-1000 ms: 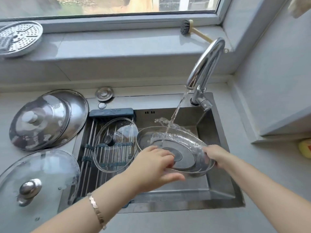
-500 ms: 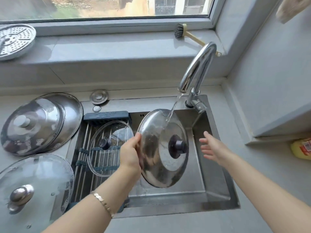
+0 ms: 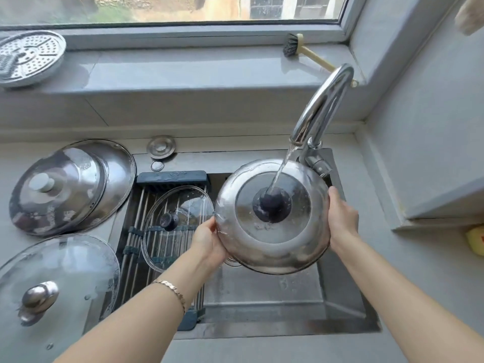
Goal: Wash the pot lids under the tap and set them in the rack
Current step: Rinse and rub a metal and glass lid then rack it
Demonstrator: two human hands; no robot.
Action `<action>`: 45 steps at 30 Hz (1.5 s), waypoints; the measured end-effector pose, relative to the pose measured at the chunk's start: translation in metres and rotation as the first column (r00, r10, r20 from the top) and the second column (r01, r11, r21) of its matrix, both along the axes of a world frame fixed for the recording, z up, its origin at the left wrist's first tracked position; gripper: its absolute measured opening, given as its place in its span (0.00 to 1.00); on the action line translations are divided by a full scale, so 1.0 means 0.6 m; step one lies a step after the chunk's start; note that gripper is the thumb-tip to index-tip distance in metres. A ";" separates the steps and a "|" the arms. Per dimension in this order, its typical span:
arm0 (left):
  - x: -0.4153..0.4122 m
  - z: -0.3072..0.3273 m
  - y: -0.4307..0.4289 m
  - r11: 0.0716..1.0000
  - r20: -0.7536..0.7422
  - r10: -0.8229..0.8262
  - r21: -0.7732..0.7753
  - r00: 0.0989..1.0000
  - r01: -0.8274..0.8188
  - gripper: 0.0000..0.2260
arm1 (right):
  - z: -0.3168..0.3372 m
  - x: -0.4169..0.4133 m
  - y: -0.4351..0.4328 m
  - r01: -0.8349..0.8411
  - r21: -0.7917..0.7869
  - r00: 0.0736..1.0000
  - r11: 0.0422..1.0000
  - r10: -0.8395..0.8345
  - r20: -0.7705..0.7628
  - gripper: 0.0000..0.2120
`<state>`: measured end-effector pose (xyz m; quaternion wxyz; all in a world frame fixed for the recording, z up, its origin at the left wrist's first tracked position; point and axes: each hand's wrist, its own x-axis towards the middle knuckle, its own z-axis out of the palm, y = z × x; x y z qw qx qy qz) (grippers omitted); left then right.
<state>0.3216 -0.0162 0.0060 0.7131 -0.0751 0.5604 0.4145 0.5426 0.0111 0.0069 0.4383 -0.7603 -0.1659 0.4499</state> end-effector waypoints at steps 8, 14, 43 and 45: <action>0.090 -0.022 0.028 0.966 0.007 -0.179 -0.188 0.984 0.178 0.14 | 0.065 0.043 0.012 -0.261 0.231 0.873 0.937 0.127 0.472 0.23; 0.093 -0.032 0.027 0.957 -0.001 -0.219 -0.195 0.976 0.214 0.17 | 0.053 0.052 -0.015 -0.240 0.238 0.872 0.941 0.101 0.478 0.22; -0.081 0.079 0.021 0.973 -0.802 -0.029 0.113 0.597 0.200 0.24 | -0.020 -0.162 -0.002 -0.518 0.036 0.820 0.855 0.484 0.305 0.15; -0.063 0.081 0.023 0.975 -0.793 -0.050 0.091 0.608 0.200 0.24 | 0.017 -0.164 -0.025 -0.751 -0.004 0.610 0.660 0.696 0.379 0.16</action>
